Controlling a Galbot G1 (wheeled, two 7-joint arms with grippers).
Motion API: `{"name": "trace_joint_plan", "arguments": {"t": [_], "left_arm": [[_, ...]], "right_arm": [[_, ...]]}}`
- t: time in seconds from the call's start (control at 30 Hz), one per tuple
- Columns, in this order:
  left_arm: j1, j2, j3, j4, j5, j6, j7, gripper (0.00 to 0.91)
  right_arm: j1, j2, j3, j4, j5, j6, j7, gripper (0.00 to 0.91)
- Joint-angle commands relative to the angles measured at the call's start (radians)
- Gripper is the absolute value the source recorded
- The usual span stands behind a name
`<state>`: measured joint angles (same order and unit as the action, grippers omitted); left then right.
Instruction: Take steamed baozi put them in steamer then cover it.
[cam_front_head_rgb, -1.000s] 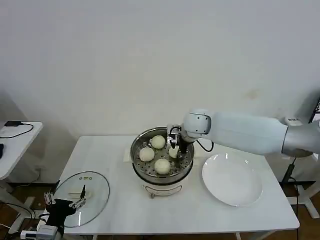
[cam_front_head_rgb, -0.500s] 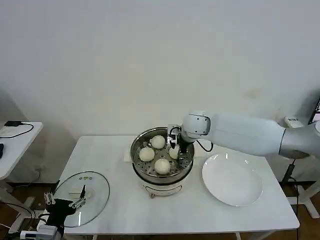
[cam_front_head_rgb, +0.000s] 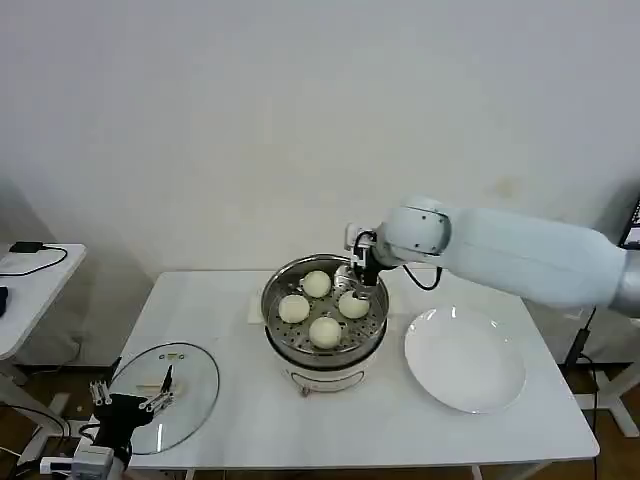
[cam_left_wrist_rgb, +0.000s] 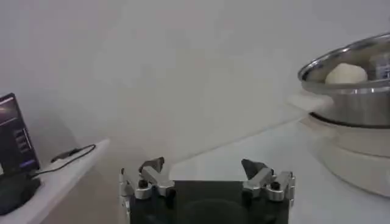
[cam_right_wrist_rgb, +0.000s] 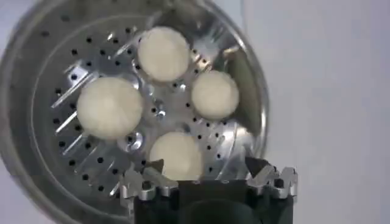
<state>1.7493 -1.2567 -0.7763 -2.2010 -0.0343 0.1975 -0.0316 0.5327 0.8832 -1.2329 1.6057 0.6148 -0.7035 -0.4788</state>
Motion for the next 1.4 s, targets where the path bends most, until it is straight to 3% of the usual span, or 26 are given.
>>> {"name": "trace_joint_plan", "arguments": {"t": [0.03, 0.1, 0.17, 0.2, 0.27, 0.3, 0.33, 0.37, 0.47, 0.6, 0.73, 0.87, 0.97, 1.17, 1.4], "left_arm": [[-0.007, -0.001, 0.005, 0.028, -0.019, -0.026, -0.031, 0.907], [-0.006, -0.001, 0.006, 0.041, -0.02, -0.032, -0.037, 0.907], [-0.004, -0.002, 0.009, 0.051, -0.017, -0.041, -0.041, 0.907], [-0.004, -0.004, 0.01, 0.055, -0.016, -0.048, -0.044, 0.907], [-0.001, -0.01, 0.015, 0.066, -0.013, -0.064, -0.05, 0.907], [-0.001, -0.012, 0.02, 0.07, -0.014, -0.069, -0.055, 0.907], [-0.001, -0.015, 0.024, 0.074, -0.013, -0.072, -0.06, 0.907], [-0.003, -0.017, 0.026, 0.079, -0.013, -0.074, -0.063, 0.907], [-0.017, -0.024, 0.023, 0.108, 0.023, -0.094, -0.099, 0.907], [-0.03, -0.011, 0.013, 0.147, 0.16, -0.107, -0.127, 0.907], [-0.034, 0.023, -0.008, 0.184, 0.332, -0.11, -0.122, 0.907], [-0.029, 0.024, -0.079, 0.261, 0.736, -0.233, -0.144, 0.907], [0.003, 0.047, -0.089, 0.299, 0.923, -0.254, -0.178, 0.907], [-0.023, 0.066, -0.058, 0.447, 1.151, -0.311, -0.254, 0.907], [-0.08, 0.068, 0.006, 0.497, 1.291, -0.303, -0.259, 0.907]], "right_arm": [[-0.398, -0.345, 0.392, 0.313, 0.02, 0.147, 0.453, 0.907], [-0.602, -0.393, 0.592, 0.338, -0.036, 0.221, 0.502, 0.907], [-0.862, -0.397, 0.883, 0.342, -0.116, 0.321, 0.549, 0.907], [-0.945, -0.394, 0.94, 0.343, -0.139, 0.346, 0.547, 0.907], [-1.172, -0.354, 1.196, 0.338, -0.212, 0.426, 0.563, 0.907], [-1.259, -0.315, 1.325, 0.336, -0.247, 0.461, 0.555, 0.907], [-1.335, -0.289, 1.367, 0.336, -0.255, 0.477, 0.554, 0.907], [-1.416, -0.24, 1.485, 0.336, -0.28, 0.52, 0.547, 0.907], [-1.679, -0.029, 1.789, 0.353, -0.377, 0.617, 0.493, 0.907], [-1.917, 0.182, 2.052, 0.368, -0.414, 0.707, 0.399, 0.907], [-2.085, 0.313, 2.199, 0.365, -0.408, 0.753, 0.296, 0.907], [-2.192, 0.367, 2.316, 0.385, -0.328, 0.743, 0.237, 0.907], [-2.201, 0.378, 2.363, 0.374, -0.288, 0.734, 0.24, 0.907], [-2.193, 0.408, 2.373, 0.334, -0.319, 0.753, 0.244, 0.907], [-2.199, 0.44, 2.366, 0.318, -0.325, 0.762, 0.252, 0.907]]}}
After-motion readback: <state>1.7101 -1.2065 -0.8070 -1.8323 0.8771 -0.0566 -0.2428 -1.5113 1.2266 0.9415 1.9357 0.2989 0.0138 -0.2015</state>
